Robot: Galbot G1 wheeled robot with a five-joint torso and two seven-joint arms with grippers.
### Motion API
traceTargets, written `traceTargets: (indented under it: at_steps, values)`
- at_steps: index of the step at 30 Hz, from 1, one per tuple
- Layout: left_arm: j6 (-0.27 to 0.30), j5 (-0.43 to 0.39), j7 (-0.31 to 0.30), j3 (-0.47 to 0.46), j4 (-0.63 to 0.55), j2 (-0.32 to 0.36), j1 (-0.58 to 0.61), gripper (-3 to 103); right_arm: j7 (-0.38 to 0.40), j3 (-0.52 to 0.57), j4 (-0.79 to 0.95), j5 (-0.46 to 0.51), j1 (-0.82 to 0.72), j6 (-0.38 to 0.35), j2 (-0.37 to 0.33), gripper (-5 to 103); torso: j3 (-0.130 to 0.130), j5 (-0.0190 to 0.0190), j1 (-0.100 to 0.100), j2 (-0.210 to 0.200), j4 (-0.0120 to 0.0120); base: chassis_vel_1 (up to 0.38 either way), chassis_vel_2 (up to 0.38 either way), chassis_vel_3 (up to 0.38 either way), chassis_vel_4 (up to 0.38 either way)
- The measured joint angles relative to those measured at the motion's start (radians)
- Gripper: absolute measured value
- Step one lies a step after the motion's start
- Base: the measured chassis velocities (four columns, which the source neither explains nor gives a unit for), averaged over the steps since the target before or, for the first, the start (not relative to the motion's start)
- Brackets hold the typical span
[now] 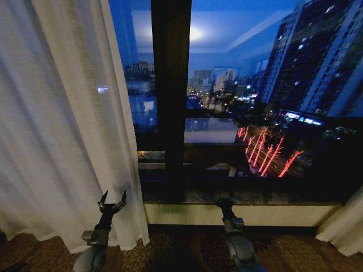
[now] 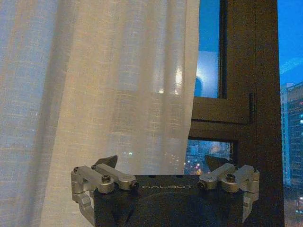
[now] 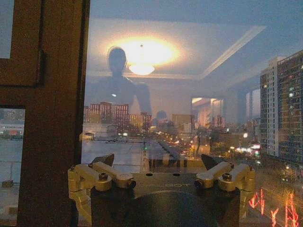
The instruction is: Open the curtains by pulling them apart, changing their state from closed to fully open.
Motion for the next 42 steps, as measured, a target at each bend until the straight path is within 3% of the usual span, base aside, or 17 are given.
traceTargets:
  at_steps: [42]
  values:
    - [0.000,0.000,0.000,0.000,0.000,0.000,0.000,100,0.000,0.000,0.000,0.000,0.000,0.000,0.000,100,0.000,-0.0001,0.000,0.000,0.0000,0.000,0.000,0.000,0.000]
